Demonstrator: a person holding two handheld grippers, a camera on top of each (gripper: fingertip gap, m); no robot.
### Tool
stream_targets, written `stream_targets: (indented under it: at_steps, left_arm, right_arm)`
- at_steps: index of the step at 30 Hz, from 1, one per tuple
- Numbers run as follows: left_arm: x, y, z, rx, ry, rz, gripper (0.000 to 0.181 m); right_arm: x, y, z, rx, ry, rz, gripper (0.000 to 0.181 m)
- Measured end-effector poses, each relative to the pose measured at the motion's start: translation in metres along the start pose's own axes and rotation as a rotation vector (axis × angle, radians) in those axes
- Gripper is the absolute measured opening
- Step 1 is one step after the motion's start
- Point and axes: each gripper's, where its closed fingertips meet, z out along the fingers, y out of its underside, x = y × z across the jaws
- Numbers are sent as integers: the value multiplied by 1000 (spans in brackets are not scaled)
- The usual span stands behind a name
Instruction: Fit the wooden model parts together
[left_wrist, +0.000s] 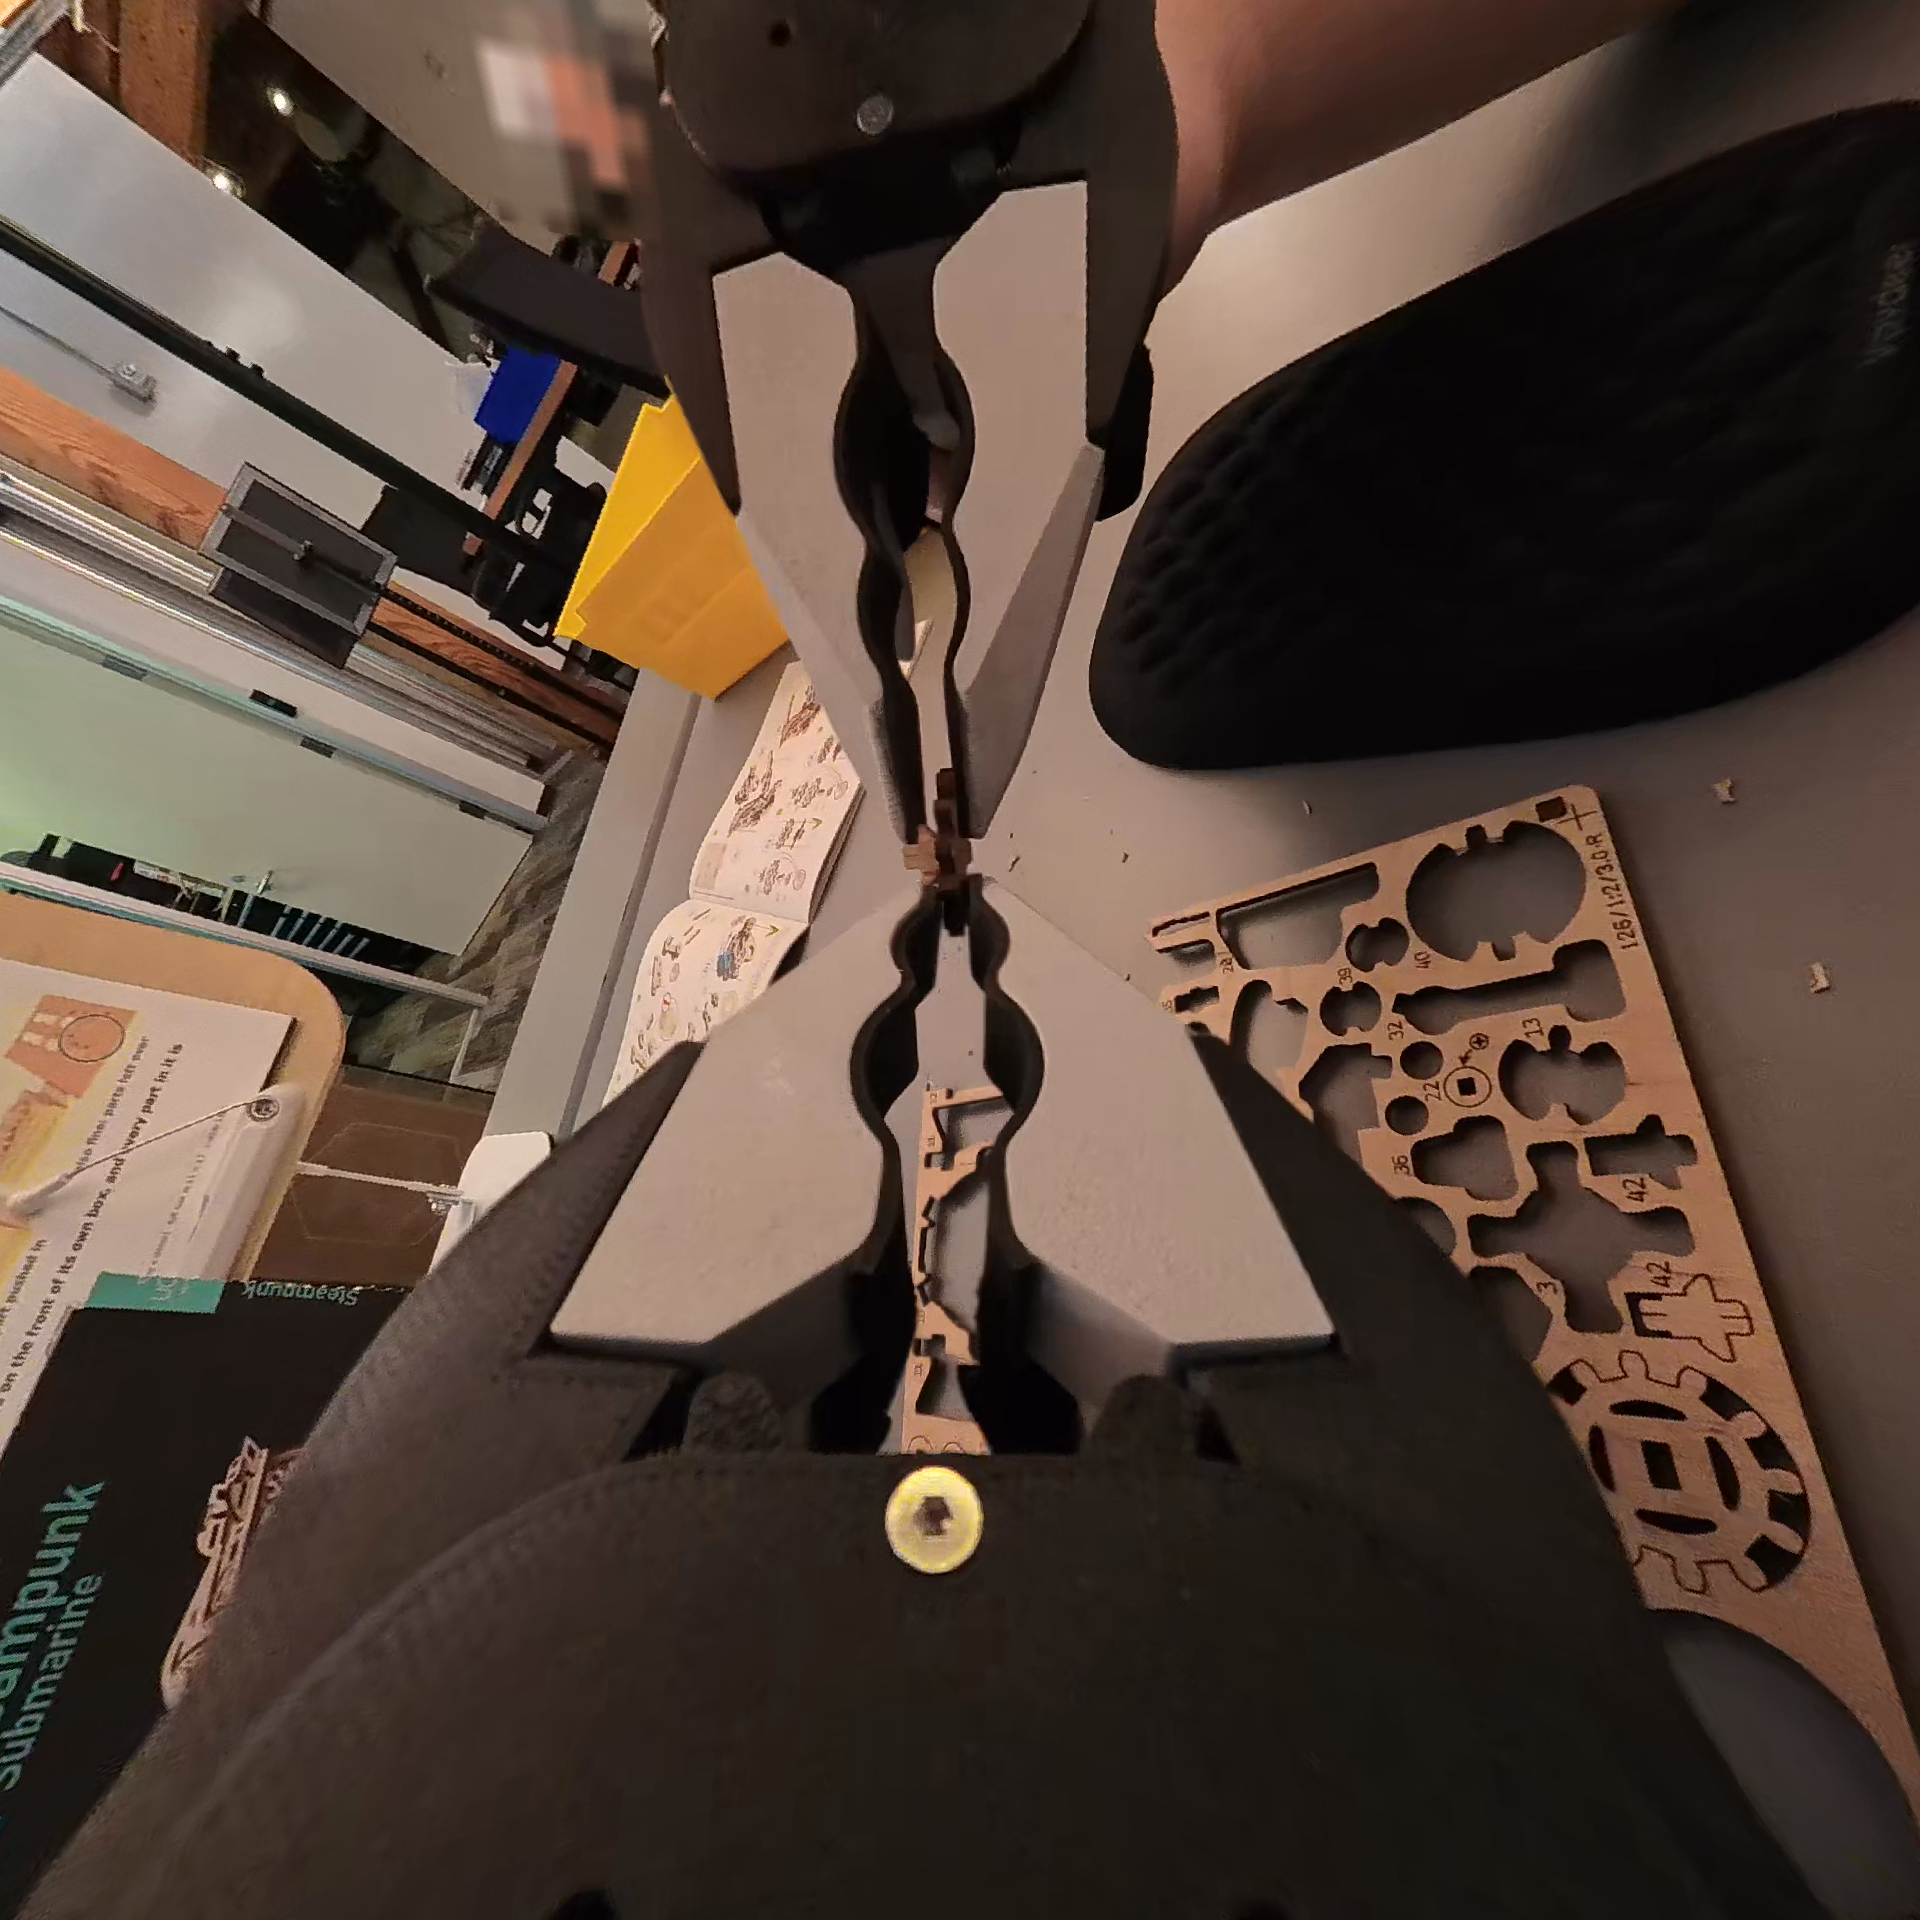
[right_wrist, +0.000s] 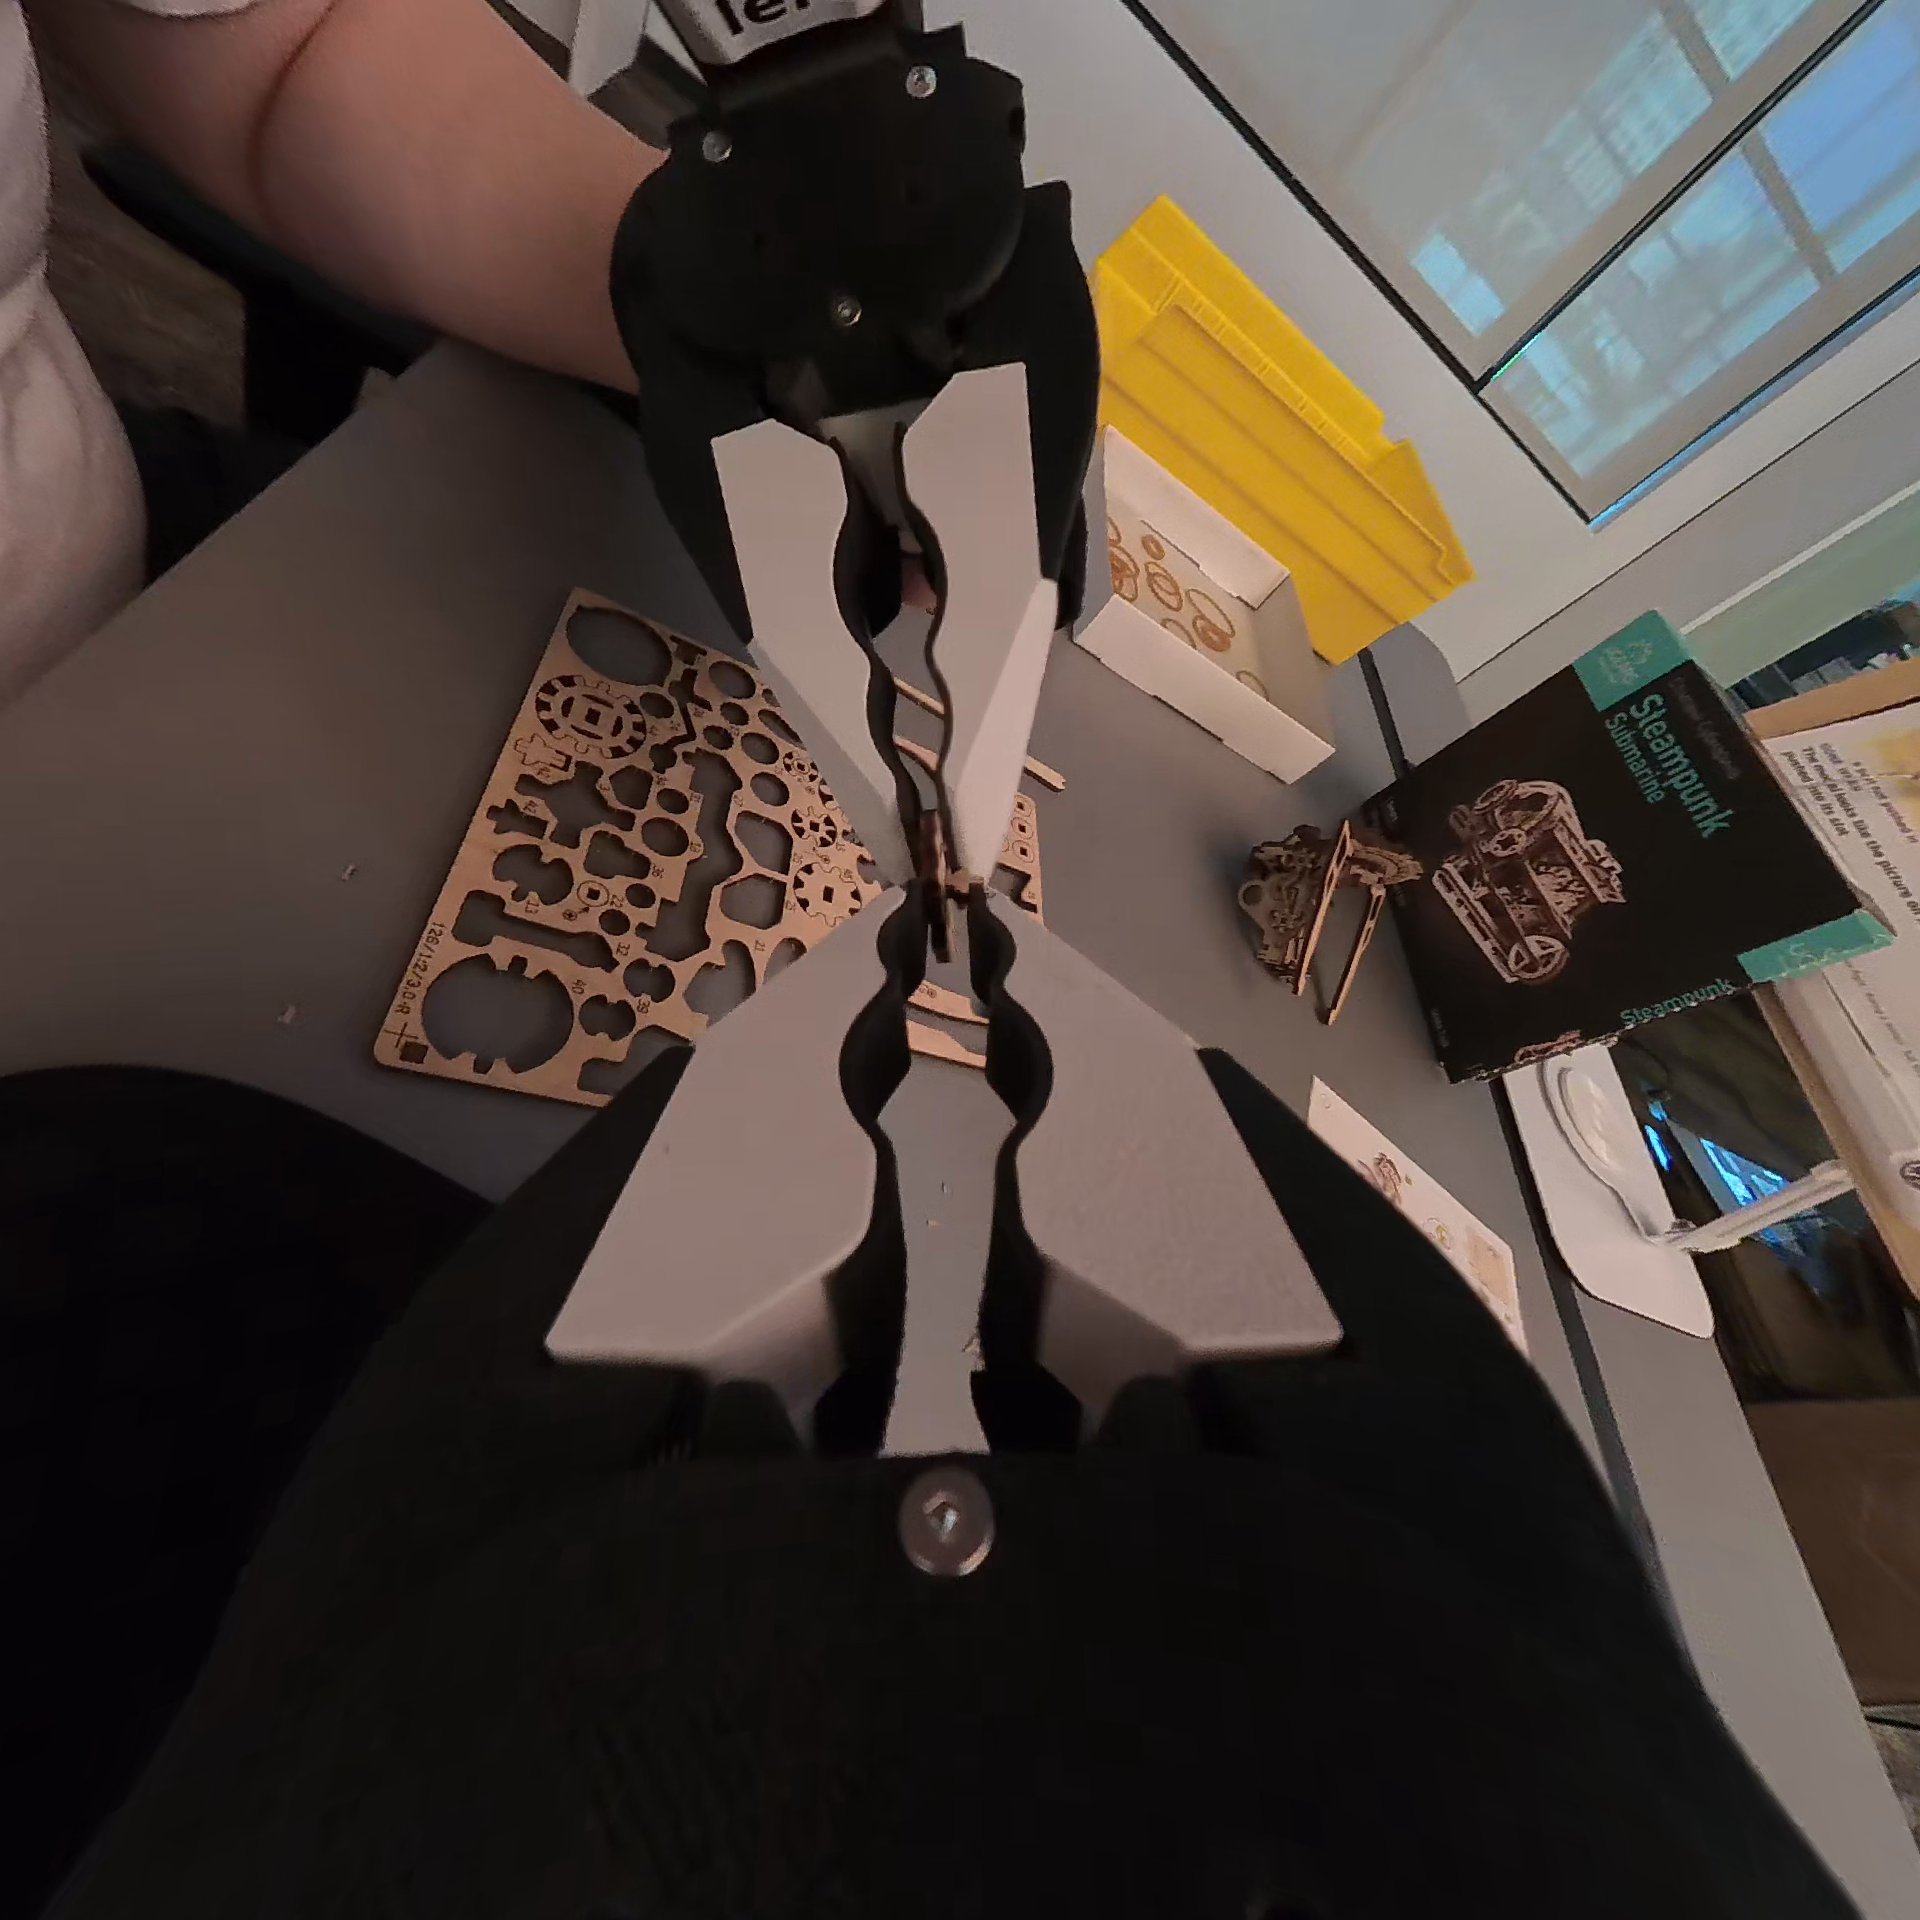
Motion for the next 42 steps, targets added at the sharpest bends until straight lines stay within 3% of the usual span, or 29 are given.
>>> stream_targets:
  at_steps: [3, 6, 12, 27, 30, 34, 42]
  left_arm:
    - [-3, -1, 0, 8, -23, 1, 15]
    - [1, -2, -1, 13, -8, 25, 6]
    - [3, 4, 1, -23, -9, 66, 5]
    - [22, 18, 9, -117, 115, 52, 5]
    - [17, 16, 8, -98, 108, 3, 5]
    - [10, 16, 6, -91, 69, 18, 5]
    - [12, 23, 9, -138, 59, 66, 5]
  right_arm:
    - [-2, 2, 1, -5, -11, -8, 5]
    - [-2, 1, 1, 9, -3, -28, 5]
    - [-7, 6, 4, -38, -26, -19, 12]
    - [-18, 24, 14, -173, -53, -67, 4]
    - [-13, 20, 13, -133, -39, -27, 5]
    - [-8, 17, 12, -87, -71, 164, 7]
    - [-9, 22, 16, -140, -67, 205, 9]
